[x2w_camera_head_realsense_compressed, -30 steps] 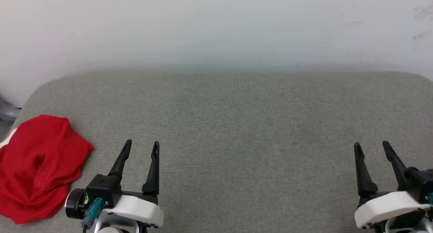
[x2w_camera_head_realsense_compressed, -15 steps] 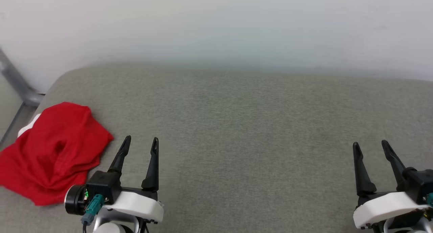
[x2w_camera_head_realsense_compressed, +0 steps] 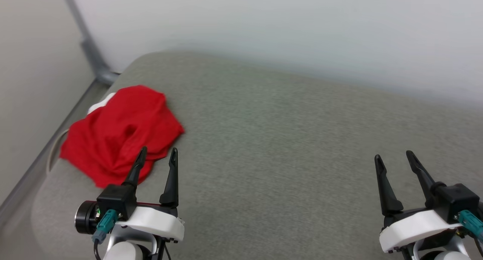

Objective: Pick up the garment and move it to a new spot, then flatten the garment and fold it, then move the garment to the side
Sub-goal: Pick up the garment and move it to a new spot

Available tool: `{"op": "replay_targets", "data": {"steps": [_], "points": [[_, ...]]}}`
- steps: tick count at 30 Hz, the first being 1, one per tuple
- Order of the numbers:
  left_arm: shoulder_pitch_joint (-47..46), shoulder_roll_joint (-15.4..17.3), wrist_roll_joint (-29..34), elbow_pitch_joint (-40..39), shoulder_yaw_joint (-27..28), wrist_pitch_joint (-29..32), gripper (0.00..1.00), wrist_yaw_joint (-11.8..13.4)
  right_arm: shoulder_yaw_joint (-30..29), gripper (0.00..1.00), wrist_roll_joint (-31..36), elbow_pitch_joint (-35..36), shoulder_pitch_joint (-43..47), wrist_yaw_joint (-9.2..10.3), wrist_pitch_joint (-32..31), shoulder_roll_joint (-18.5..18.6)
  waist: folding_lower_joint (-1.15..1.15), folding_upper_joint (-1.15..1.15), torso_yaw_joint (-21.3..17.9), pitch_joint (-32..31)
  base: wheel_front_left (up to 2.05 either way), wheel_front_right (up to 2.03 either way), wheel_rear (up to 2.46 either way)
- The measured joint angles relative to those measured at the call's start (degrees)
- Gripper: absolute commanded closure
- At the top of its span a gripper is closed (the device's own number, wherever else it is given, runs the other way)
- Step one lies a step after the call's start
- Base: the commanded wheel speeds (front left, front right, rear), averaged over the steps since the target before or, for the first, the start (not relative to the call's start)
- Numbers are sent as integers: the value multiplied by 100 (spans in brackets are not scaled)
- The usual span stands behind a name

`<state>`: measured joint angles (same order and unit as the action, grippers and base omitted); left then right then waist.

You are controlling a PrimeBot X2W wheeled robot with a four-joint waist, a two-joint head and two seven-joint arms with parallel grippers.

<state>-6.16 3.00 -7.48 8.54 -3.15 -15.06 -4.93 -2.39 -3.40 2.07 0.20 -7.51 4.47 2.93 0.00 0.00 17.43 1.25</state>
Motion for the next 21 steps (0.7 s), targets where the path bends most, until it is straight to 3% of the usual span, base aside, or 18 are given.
{"op": "replay_targets", "data": {"steps": [13, 21], "points": [[-6, -5, 26, 40, 32, -1, 0, 65, 216, 0, -12, 36, -136, -1, 42, 0, 0, 0, 1153, 43, 0, 0, 0], [41, -7, 18, -96, 162, -1, 0, 143, 476, 0, -4, -22, -364, -2, 32, -2, 0, 0, 1336, 127, 0, 0, 0]]}}
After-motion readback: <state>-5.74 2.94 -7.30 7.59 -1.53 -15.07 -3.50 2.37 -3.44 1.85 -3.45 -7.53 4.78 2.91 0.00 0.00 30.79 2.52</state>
